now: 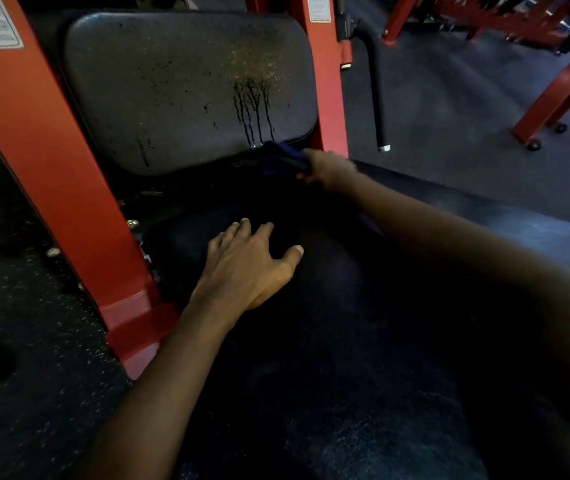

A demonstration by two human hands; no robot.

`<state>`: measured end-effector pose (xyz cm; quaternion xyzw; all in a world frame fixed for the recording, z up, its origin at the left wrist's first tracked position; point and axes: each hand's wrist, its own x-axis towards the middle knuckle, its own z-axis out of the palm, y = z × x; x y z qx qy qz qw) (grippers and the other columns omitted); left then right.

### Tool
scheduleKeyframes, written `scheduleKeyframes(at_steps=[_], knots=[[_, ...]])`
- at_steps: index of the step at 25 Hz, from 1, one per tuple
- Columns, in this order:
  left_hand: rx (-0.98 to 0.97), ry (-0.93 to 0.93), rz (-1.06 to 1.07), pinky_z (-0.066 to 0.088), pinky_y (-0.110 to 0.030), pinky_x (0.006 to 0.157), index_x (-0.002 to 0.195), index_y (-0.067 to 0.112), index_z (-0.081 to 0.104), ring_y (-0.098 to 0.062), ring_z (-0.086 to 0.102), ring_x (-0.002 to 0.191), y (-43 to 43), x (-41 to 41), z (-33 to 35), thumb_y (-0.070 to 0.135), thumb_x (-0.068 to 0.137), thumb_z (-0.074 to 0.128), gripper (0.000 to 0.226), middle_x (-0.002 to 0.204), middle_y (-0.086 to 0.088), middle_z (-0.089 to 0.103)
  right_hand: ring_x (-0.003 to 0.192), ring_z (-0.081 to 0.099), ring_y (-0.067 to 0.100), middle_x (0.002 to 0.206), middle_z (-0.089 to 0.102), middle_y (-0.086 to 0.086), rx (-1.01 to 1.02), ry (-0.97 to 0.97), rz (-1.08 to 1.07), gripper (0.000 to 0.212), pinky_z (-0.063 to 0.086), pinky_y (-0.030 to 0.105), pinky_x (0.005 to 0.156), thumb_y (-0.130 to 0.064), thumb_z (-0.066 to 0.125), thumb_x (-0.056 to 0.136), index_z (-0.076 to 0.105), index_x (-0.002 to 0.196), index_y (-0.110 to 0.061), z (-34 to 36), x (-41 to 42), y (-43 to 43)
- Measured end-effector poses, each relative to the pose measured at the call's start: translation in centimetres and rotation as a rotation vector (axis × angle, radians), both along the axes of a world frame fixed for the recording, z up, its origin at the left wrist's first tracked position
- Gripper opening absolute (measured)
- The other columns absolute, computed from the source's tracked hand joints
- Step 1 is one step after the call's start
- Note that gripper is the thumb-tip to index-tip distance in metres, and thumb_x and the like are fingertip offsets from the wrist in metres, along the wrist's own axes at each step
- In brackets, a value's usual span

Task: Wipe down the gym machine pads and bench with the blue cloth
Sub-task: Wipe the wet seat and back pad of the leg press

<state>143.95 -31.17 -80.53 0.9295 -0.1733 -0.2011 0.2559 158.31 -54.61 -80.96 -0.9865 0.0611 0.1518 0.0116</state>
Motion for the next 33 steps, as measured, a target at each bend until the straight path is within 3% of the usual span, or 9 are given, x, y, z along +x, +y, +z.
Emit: scheduleKeyframes(at_steps=[3, 9, 12, 18, 21, 24, 26, 29, 33], knots=[[0.005, 0.000, 0.003, 0.009, -0.043, 0.120, 0.156, 0.026, 0.024, -0.025, 0.010, 0.152, -0.1, 0.2, -0.2, 0.071, 0.092, 0.032, 0.078, 0.164, -0.011, 0.015, 0.116, 0.060, 0.043, 0.129, 0.061, 0.023, -0.129, -0.094, -0.185, 0.051, 0.050, 0.048, 0.093, -0.039, 0.063, 0.093, 0.050, 0.138, -0.019, 1.7, -1.3, -5.7], [0.018, -0.014, 0.006, 0.010, -0.045, 0.121, 0.155, 0.025, 0.025, -0.026, 0.012, 0.152, -0.2, 0.1, -0.2, 0.075, 0.089, 0.032, 0.083, 0.163, -0.013, 0.017, 0.104, 0.064, 0.042, 0.119, 0.066, 0.017, -0.080, -0.113, 0.009, 0.036, 0.046, 0.041, 0.079, -0.042, 0.062, 0.089, 0.054, 0.118, -0.022, 3.0, -7.6, -3.6], [0.015, -0.018, 0.006, 0.011, -0.045, 0.120, 0.155, 0.025, 0.026, -0.027, 0.013, 0.151, -0.3, 0.2, -0.1, 0.075, 0.089, 0.033, 0.082, 0.163, -0.013, 0.018, 0.106, 0.064, 0.041, 0.121, 0.066, 0.015, -0.075, -0.121, -0.027, 0.038, 0.047, 0.043, 0.082, -0.044, 0.061, 0.088, 0.053, 0.120, -0.023, 4.1, -8.4, -2.3], [0.038, -0.005, 0.013, 0.015, -0.046, 0.119, 0.154, 0.026, 0.029, -0.027, 0.017, 0.150, -0.2, 0.4, -0.3, 0.075, 0.089, 0.034, 0.082, 0.163, -0.011, 0.020, 0.103, 0.065, 0.038, 0.115, 0.070, 0.009, -0.013, -0.036, 0.182, 0.032, 0.044, 0.040, 0.077, -0.048, 0.058, 0.091, 0.047, 0.115, -0.030, 7.0, -16.2, 0.6], [0.063, -0.045, 0.016, 0.021, -0.047, 0.118, 0.152, 0.026, 0.035, -0.029, 0.022, 0.148, -0.6, 0.0, 0.5, 0.074, 0.089, 0.038, 0.079, 0.162, -0.010, 0.023, 0.104, 0.064, 0.038, 0.117, 0.068, 0.009, -0.012, -0.031, 0.049, 0.031, 0.041, 0.038, 0.075, -0.044, 0.058, 0.091, 0.047, 0.115, -0.028, 8.9, -17.4, -1.5], [-0.039, -0.113, -0.019, 0.022, -0.045, 0.118, 0.147, 0.024, 0.044, -0.026, 0.025, 0.147, -1.0, -1.1, 1.5, 0.056, 0.095, 0.048, 0.061, 0.161, -0.006, 0.027, 0.111, 0.061, 0.039, 0.125, 0.064, 0.012, -0.093, -0.074, -0.132, 0.038, 0.038, 0.037, 0.076, -0.038, 0.060, 0.090, 0.048, 0.122, -0.022, 10.4, -17.2, -4.0], [-0.150, -0.088, -0.080, 0.025, -0.039, 0.118, 0.145, 0.024, 0.048, -0.022, 0.031, 0.144, -2.4, -2.6, 2.6, 0.049, 0.097, 0.050, 0.054, 0.158, -0.002, 0.034, 0.112, 0.061, 0.038, 0.125, 0.064, 0.013, -0.098, -0.077, -0.107, 0.043, 0.039, 0.037, 0.078, -0.036, 0.061, 0.089, 0.048, 0.128, -0.022, 11.1, -18.8, -3.8], [-0.232, -0.057, -0.184, 0.032, -0.037, 0.115, 0.144, 0.026, 0.048, -0.019, 0.040, 0.139, -5.2, -4.4, 3.7, 0.059, 0.094, 0.046, 0.060, 0.153, 0.000, 0.042, 0.108, 0.063, 0.037, 0.123, 0.066, 0.011, -0.078, -0.019, 0.029, 0.053, 0.043, 0.037, 0.077, -0.035, 0.063, 0.086, 0.043, 0.135, -0.029, 11.2, -22.3, -2.8], [-0.126, -0.022, -0.233, 0.015, -0.038, 0.121, 0.155, 0.027, 0.027, -0.017, 0.015, 0.151, -6.3, -5.1, 3.8, 0.069, 0.092, 0.035, 0.076, 0.164, 0.001, 0.019, 0.110, 0.063, 0.037, 0.126, 0.064, 0.015, -0.155, -0.069, -0.233, 0.060, 0.048, 0.040, 0.084, -0.039, 0.069, 0.082, 0.045, 0.136, -0.028, 13.6, -21.7, -10.3]])
